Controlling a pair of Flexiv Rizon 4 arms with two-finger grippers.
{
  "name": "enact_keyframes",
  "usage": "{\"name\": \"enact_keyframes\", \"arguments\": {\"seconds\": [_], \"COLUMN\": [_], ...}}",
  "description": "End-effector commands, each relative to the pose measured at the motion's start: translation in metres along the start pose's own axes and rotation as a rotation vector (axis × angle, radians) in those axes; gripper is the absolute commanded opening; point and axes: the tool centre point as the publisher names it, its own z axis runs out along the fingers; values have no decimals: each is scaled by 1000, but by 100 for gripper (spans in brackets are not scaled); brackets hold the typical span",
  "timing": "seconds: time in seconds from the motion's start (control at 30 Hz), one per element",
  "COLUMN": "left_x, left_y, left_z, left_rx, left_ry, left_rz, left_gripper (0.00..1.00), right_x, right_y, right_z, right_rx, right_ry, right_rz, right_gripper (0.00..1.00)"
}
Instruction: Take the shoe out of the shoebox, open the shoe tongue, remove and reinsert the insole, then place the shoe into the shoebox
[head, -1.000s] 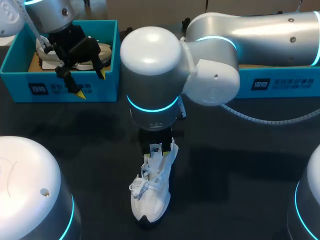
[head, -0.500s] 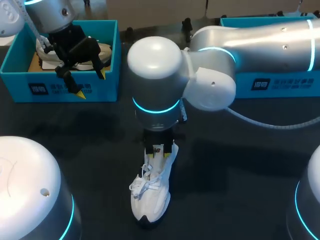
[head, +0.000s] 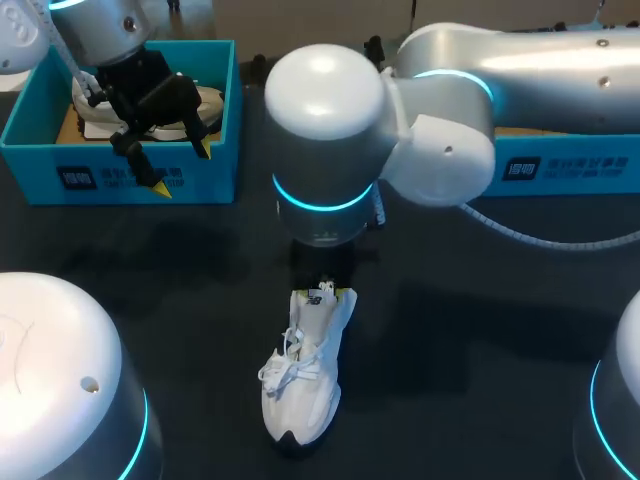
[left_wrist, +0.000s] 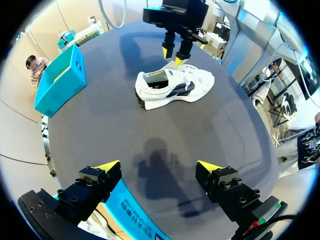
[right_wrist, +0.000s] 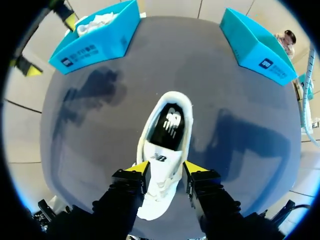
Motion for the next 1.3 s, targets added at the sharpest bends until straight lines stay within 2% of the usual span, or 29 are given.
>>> {"name": "enact_keyframes", "arguments": {"seconds": [0.03,0.1,0.17,0.3,0.43,0.47,0.5,0.83,0.9,0.97,1.3], "left_x": [1,1,1,1,1,1,1,1,1,1,1], "left_y": [0,0,0,0,0,0,0,0,0,0,0], "left_z": [0,0,0,0,0,0,0,0,0,0,0], "left_rx": [-2,-2,-2,-2,-2,-2,-2,-2,-2,-2,-2], "left_ry": [0,0,0,0,0,0,0,0,0,0,0], "left_rz": [0,0,0,0,0,0,0,0,0,0,0], "left_gripper": [100,100,100,100,100,100,100,100,100,100,100], "right_x": [-19,-22,-24,-26,-27,-26,-25,-25,-21,-22,-36], "right_y": [6,11,15,23,30,32,33,33,38,37,59], "right_z": [1,2,3,5,8,9,9,9,13,12,15], "right_rx": [29,25,21,30,48,72,131,131,134,154,61], "right_ry": [66,85,100,115,184,206,233,233,186,141,89], "right_rz": [-230,-364,-471,-621,-870,-938,-1007,-1007,-1103,-1113,-1210], "right_gripper": [49,94,100,100,100,100,100,100,100,100,100]}}
